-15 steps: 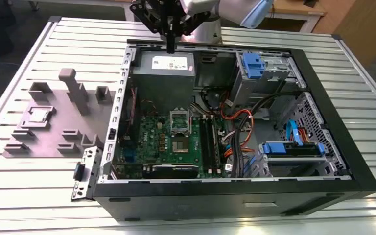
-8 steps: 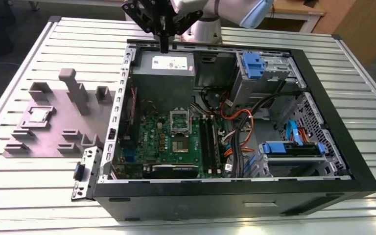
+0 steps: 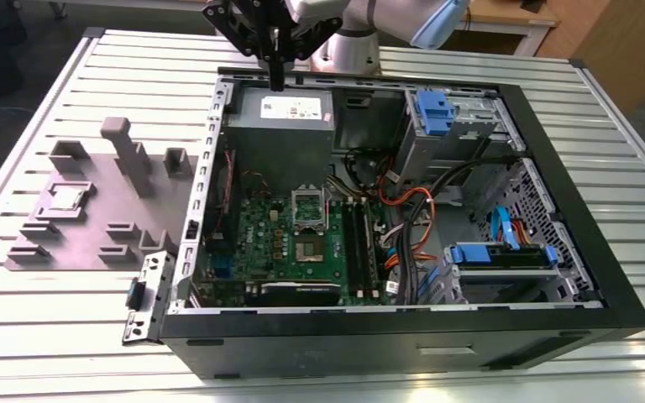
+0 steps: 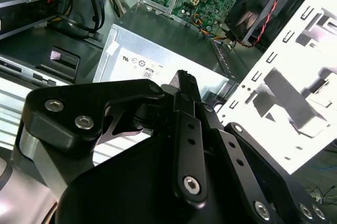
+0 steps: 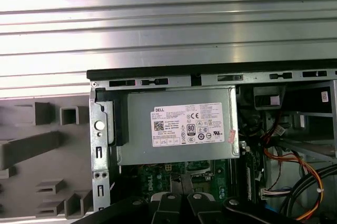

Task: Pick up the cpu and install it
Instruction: 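Reach for the cpu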

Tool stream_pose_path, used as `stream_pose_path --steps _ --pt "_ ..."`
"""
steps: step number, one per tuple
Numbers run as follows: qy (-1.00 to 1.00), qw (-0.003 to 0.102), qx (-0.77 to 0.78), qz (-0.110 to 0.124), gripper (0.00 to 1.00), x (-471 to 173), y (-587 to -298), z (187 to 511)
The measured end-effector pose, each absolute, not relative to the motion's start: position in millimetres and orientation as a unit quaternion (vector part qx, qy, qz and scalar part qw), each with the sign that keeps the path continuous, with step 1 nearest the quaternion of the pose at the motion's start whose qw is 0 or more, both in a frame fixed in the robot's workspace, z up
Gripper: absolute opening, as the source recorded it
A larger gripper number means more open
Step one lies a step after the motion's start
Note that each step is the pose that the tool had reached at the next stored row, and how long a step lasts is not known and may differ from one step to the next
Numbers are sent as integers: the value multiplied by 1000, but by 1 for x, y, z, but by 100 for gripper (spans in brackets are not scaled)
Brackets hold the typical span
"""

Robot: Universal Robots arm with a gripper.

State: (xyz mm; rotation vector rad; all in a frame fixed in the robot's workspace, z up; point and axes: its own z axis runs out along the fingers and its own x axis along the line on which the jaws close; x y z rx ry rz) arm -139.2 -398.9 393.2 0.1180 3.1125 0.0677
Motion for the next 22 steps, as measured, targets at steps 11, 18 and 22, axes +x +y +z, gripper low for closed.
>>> stream_pose_path --steps 11,18,22 --pt "999 13 38 22 11 -147 -399 393" --pt "999 13 38 22 11 -156 -399 393" --pt "999 13 38 22 11 -161 -399 393"
